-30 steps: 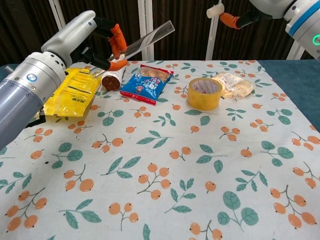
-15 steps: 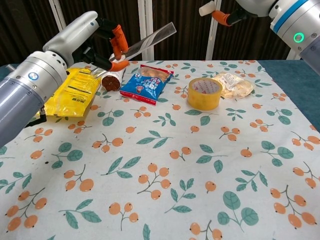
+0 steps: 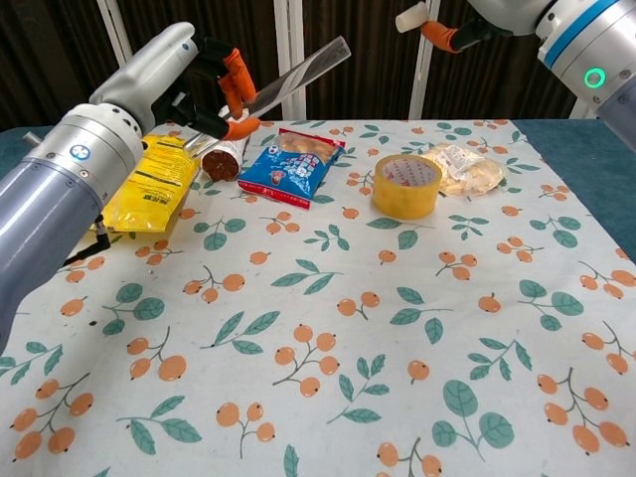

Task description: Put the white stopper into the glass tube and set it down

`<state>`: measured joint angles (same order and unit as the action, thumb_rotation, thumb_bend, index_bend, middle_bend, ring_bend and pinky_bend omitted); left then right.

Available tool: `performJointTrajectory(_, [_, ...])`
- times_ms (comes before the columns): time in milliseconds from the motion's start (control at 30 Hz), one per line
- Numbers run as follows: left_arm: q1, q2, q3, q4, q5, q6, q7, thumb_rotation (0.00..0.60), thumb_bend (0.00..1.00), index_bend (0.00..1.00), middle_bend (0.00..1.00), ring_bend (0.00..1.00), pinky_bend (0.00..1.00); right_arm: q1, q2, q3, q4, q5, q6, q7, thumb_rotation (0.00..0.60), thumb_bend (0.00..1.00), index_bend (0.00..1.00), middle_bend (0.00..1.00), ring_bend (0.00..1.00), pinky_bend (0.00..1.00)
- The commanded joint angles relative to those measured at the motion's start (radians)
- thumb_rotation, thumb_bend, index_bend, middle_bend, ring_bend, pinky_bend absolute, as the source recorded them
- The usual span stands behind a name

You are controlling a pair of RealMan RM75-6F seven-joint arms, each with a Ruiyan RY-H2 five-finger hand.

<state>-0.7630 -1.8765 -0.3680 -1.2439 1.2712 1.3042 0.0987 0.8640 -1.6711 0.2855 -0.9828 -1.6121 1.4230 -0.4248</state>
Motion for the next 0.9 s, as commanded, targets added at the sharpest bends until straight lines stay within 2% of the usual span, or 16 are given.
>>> performJointTrajectory(33, [0.002, -0.005, -0.007, -0.011, -0.013, 0.002, 0.015, 0.600, 0.58, 0.70, 0.71, 0.27, 0.18, 0.003, -0.008, -0.001, 0.008, 0.005, -0.003, 0.002, 0.600, 0.39, 0.70, 0.23, 0.03, 0.00])
performJointTrajectory(900, [0.000, -0.022, -0.035, -0.006, -0.075, -0.022, 0.041, 0.600, 0.58, 0.70, 0.71, 0.27, 0.18, 0.054, -0.107, 0.005, 0.111, 0.039, -0.011, 0.015, 0.600, 0.39, 0.70, 0.23, 0.03, 0.00])
